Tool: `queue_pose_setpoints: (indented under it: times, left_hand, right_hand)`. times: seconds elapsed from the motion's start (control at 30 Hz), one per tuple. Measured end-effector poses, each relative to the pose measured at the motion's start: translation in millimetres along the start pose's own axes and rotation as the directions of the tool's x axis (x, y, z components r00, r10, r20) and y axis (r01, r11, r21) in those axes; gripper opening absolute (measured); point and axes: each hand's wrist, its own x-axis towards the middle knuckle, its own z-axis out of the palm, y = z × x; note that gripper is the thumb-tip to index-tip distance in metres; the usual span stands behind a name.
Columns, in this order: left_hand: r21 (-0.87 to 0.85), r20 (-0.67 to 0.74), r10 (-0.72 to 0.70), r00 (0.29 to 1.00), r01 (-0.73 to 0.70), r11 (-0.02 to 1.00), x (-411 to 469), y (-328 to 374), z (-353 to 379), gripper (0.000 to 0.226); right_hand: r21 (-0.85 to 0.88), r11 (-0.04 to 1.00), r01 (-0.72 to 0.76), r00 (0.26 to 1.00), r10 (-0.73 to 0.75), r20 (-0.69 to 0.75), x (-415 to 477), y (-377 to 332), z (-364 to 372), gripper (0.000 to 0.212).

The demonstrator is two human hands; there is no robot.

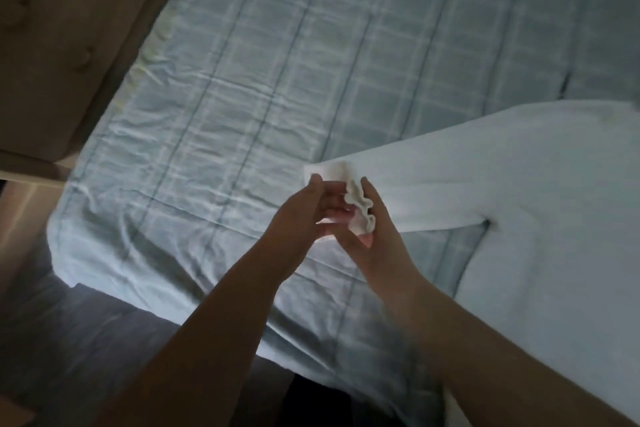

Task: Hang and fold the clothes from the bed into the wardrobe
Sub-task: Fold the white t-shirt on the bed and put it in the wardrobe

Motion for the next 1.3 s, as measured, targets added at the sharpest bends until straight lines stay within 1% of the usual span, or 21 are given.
queue_pose_setpoints:
  times: [0.03, 0.1, 0.13, 0.17, 0.2, 0.23, 0.3, 0.37, 0.4, 0.5, 0.57, 0.63, 0.73, 0.83, 0.87, 0.93, 1.0, 1.07, 1.13, 1.2, 1.3]
  left_hand:
    - [0.072, 0.037, 0.024, 0.999, -0.027, 0.997, 1.9, -3.4, 16.6, 0.038]
    - [0.217, 0.053, 0.092, 0.994, -0.102, 0.971, 5.7, -13.5, 49.0, 0.027]
    - [0.318, 0.032, 0.151, 0.988, -0.154, 0.936, 8.1, -19.6, 65.6, 0.028]
    - [0.443, 0.003, 0.230, 0.973, -0.208, 0.872, 10.2, -26.5, 82.7, 0.029]
    - [0.582, -0.020, 0.324, 0.946, -0.253, 0.773, 12.7, -33.1, 99.2, 0.029]
    - [0.716, -0.009, 0.435, 0.900, -0.298, 0.631, 14.5, -39.4, 114.6, 0.030]
    - [0.879, 0.153, 0.607, 0.780, -0.388, 0.276, 24.1, -55.2, 143.5, 0.041]
    - [0.913, 0.308, 0.622, 0.720, -0.408, 0.020, 39.3, -73.3, 174.4, 0.051]
    - [0.921, 0.341, 0.591, 0.731, -0.387, -0.052, 45.8, -81.3, 193.1, 0.056]
    - [0.931, 0.363, 0.445, 0.819, -0.306, -0.197, 67.2, -104.4, 255.8, 0.063]
    - [0.911, 0.396, 0.395, 0.829, -0.302, -0.280, 81.2, -116.5, 297.2, 0.062]
    - [0.887, 0.425, 0.363, 0.829, -0.301, -0.350, 96.1, -127.2, 337.4, 0.061]
    - [0.864, 0.429, 0.315, 0.847, -0.283, -0.415, 118.1, -144.9, 389.2, 0.061]
    - [0.860, 0.414, 0.272, 0.869, -0.275, -0.431, 134.1, -160.7, 433.6, 0.062]
    - [0.859, 0.411, 0.256, 0.875, -0.277, -0.431, 137.4, -165.2, 445.9, 0.062]
    - [0.855, 0.406, 0.227, 0.885, -0.279, -0.438, 142.4, -174.8, 465.1, 0.063]
    - [0.853, 0.407, 0.225, 0.885, -0.281, -0.440, 145.0, -182.0, 477.1, 0.065]
    - [0.852, 0.412, 0.232, 0.881, -0.283, -0.441, 146.7, -187.4, 484.3, 0.065]
    - [0.852, 0.415, 0.235, 0.879, -0.286, -0.438, 147.3, -190.9, 488.5, 0.065]
    - [0.850, 0.427, 0.243, 0.871, -0.295, -0.437, 147.0, -192.6, 490.8, 0.065]
    - [0.841, 0.437, 0.228, 0.870, -0.306, -0.446, 148.8, -194.7, 488.7, 0.065]
  right_hand:
    - [0.057, 0.998, -0.040, 0.997, 0.044, -0.060, -3.0, -1.4, -19.1, 0.051]
    - [-0.046, 0.995, -0.092, 0.967, 0.078, -0.243, -11.6, -4.0, -60.3, 0.016]
    - [-0.125, 0.985, -0.115, 0.940, 0.068, -0.335, -17.2, -2.2, -82.6, 0.012]
    - [-0.152, 0.977, -0.149, 0.909, 0.075, -0.409, -23.3, 0.3, -105.2, 0.017]
    - [-0.113, 0.979, -0.168, 0.884, 0.099, -0.456, -29.5, 2.2, -127.7, 0.022]
    - [-0.046, 0.982, -0.181, 0.861, 0.136, -0.490, -33.9, 8.2, -151.0, 0.024]
    - [0.021, 0.983, -0.184, 0.824, 0.166, -0.542, -45.5, 16.2, -200.3, 0.024]
    - [0.138, 0.980, -0.144, 0.791, 0.198, -0.579, -53.9, 21.0, -250.3, 0.020]
    - [0.230, 0.967, -0.112, 0.778, 0.229, -0.586, -57.9, 21.9, -274.7, 0.018]
    - [0.415, 0.909, -0.045, 0.751, 0.305, -0.586, -68.4, 29.9, -347.3, 0.016]
    - [0.449, 0.893, -0.031, 0.734, 0.325, -0.597, -73.7, 39.2, -394.5, 0.013]
    - [0.516, 0.856, -0.009, 0.680, 0.384, -0.625, -78.6, 49.8, -440.6, 0.013]
    - [0.600, 0.800, 0.023, 0.609, 0.465, -0.642, -87.6, 65.0, -504.5, 0.045]
    - [0.572, 0.820, -0.020, 0.540, 0.490, -0.684, -101.6, 80.2, -558.7, 0.047]
    - [0.510, 0.856, -0.079, 0.525, 0.471, -0.709, -107.1, 84.0, -573.0, 0.044]
    - [0.260, 0.929, -0.262, 0.538, 0.364, -0.760, -116.0, 92.6, -594.6, 0.031]
    - [0.040, 0.923, -0.383, 0.562, 0.268, -0.783, -123.9, 94.9, -605.4, 0.029]
    - [-0.098, 0.896, -0.432, 0.552, 0.177, -0.815, -129.4, 98.1, -612.4, 0.032]
    - [-0.182, 0.872, -0.455, 0.529, 0.100, -0.843, -136.2, 103.3, -615.9, 0.033]
    - [-0.197, 0.865, -0.461, 0.516, 0.080, -0.853, -142.4, 110.6, -616.9, 0.031]
    - [-0.237, 0.849, -0.472, 0.552, 0.075, -0.830, -147.0, 121.2, -614.0, 0.018]
